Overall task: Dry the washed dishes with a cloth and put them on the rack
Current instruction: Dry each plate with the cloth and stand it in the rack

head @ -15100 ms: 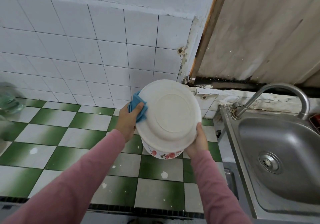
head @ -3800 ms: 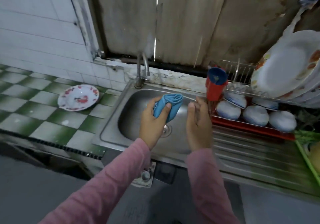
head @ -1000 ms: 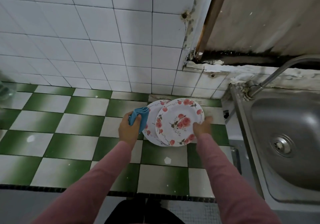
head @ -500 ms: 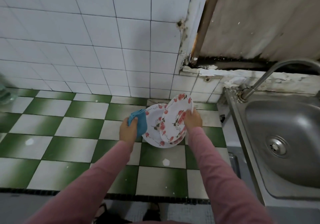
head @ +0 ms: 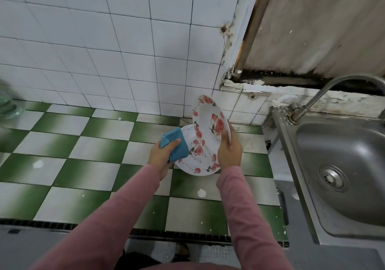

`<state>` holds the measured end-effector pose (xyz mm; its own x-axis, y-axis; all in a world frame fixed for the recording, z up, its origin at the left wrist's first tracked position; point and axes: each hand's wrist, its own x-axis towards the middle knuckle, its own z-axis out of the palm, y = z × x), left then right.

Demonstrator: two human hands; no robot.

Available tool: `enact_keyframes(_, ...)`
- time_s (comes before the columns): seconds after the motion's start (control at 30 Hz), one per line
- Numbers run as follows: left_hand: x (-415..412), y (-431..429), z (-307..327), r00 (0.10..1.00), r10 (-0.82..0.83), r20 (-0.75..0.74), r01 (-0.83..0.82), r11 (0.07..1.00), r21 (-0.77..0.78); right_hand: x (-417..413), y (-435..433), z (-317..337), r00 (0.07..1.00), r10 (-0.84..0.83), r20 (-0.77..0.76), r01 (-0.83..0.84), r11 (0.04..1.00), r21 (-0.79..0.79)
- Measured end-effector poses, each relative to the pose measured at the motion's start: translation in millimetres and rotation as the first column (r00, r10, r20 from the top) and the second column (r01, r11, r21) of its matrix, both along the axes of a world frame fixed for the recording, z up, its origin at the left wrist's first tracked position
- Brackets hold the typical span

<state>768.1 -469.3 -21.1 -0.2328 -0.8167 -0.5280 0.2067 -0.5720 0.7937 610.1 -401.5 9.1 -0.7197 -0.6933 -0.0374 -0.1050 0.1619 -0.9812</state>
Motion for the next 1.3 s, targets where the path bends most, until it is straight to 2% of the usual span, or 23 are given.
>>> enact_keyframes(0.2,5,0,-1,0.999,-0.007,0.053,0.009,0.999,-0.036,-7,13,5,1.000,-0.016,0.006,0.017,0.996,-0.085)
enact_keyframes(0.33,3,3,-1,0.998,0.009,0.067,-0.005,0.998,-0.061,-3,16,4,1.000,0.011,-0.006,-0.012,0.997,-0.082)
enact_keyframes(0.47,-3,6,1,0.992,0.047,0.115,-0.036,0.995,-0.092,-5,18,-2,0.999,0.000,0.045,0.004,0.997,-0.083)
enact_keyframes(0.57,-11,6,4,0.963,0.131,0.236,-0.088,0.979,-0.186,-11,19,2,0.978,-0.039,0.207,0.063,0.992,-0.110)
enact_keyframes(0.7,-25,6,16,0.919,0.247,0.308,-0.133,0.928,-0.347,-11,23,14,0.825,-0.051,0.563,0.173,0.971,-0.166)
enact_keyframes(0.8,-37,10,21,0.925,0.159,0.346,0.001,0.907,-0.421,-9,22,18,0.720,-0.039,0.693,0.229,0.956,-0.184)
enact_keyframes(0.87,-44,15,17,0.890,0.032,0.455,0.187,0.884,-0.428,-8,22,16,0.649,0.017,0.760,0.232,0.948,-0.219)
enact_keyframes(0.93,-48,22,10,0.773,-0.113,0.624,0.446,0.797,-0.408,-7,22,15,0.622,0.079,0.779,0.201,0.946,-0.256)
enact_keyframes(1.0,-54,36,7,0.672,-0.238,0.701,0.636,0.671,-0.381,-3,21,16,0.615,0.121,0.779,0.160,0.948,-0.274)
enact_keyframes(1.07,-67,55,16,0.710,-0.339,0.617,0.670,0.595,-0.443,3,19,16,0.603,0.138,0.786,0.144,0.950,-0.278)
enact_keyframes(1.13,-79,61,32,0.777,-0.379,0.503,0.621,0.593,-0.513,9,18,17,0.578,0.151,0.802,0.150,0.947,-0.285)
enact_keyframes(1.17,-83,54,39,0.771,-0.380,0.511,0.630,0.572,-0.524,11,18,18,0.556,0.182,0.811,0.140,0.941,-0.308)
enact_keyframes(1.2,-84,41,44,0.732,-0.363,0.576,0.673,0.515,-0.530,11,18,18,0.526,0.228,0.819,0.123,0.933,-0.339)
enact_keyframes(1.27,-77,11,52,0.551,-0.239,0.800,0.822,0.324,-0.469,8,22,20,0.481,0.288,0.828,0.086,0.924,-0.372)
enact_keyframes(1.3,-72,-2,55,0.458,-0.159,0.875,0.874,0.259,-0.411,5,24,21,0.471,0.301,0.829,0.083,0.921,-0.382)
